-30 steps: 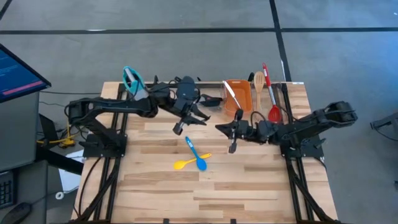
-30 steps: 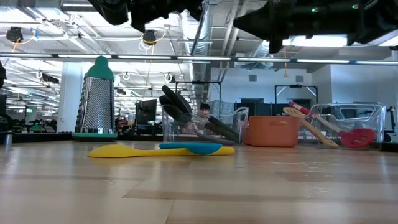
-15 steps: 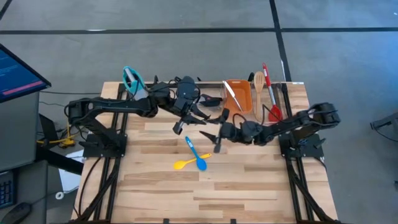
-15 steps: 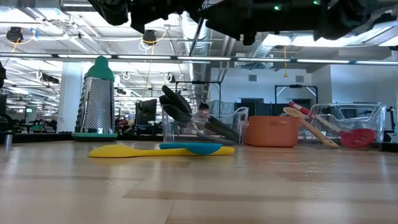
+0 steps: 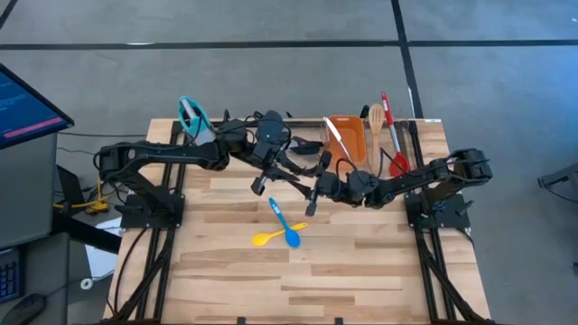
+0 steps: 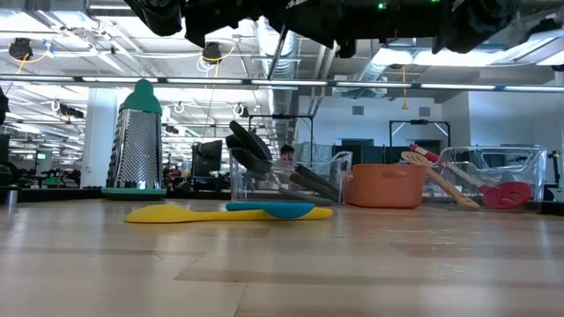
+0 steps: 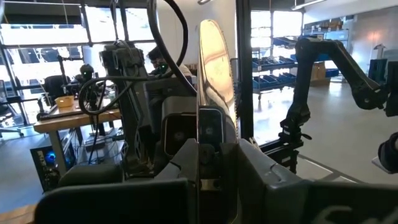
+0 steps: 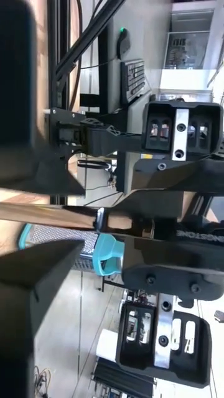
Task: Pick & Place Kitchen Items
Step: Put the butter knife in the orange bin
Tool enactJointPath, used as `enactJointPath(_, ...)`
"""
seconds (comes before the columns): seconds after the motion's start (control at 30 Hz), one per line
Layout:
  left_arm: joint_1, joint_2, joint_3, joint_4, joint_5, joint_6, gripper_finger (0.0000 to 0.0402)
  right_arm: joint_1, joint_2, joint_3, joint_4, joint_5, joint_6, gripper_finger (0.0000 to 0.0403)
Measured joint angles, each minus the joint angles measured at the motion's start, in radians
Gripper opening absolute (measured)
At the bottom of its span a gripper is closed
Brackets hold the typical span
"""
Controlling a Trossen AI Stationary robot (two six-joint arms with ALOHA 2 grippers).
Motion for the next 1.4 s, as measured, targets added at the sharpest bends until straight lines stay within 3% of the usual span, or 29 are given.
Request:
enactJointPath(0.1,0.000,0.000,0.000,-0.002,0.000,0.000,0.0034,0.000,0.000,0.000,0.000,-0.001,0.000,0.0062)
enactJointPath(0.2,0.000,0.001,0.000,-0.002,0.005,-0.002,0.0034,0.000,0.000,0.000,0.000,-0.001,0.000,0.0027)
enactJointPath(0.5,0.002,0.001,0.000,-0.003,0.003,-0.002,0.0040,0.009,0.000,0.000,-0.002,-0.002,0.000,0.0027)
enactJointPath(0.73,0.010,-0.028,0.000,-0.002,-0.054,-0.005,0.0094,0.008,-0.002,0.000,0.005,0.000,0.015,0.0027)
enactJointPath(0.93,0.054,-0.129,0.001,-0.060,-0.085,-0.008,0.0139,0.010,-0.043,-0.002,-0.052,0.010,0.016,0.0027)
enactJointPath(1.2,0.128,-0.310,0.002,-0.438,-0.083,-0.016,0.0152,-0.038,-0.236,-0.001,-0.418,0.217,0.046,0.0027)
enactJointPath(1.4,0.101,-0.357,0.002,-0.568,-0.081,-0.015,0.0131,-0.214,-0.330,-0.001,-0.721,0.238,0.205,0.0027)
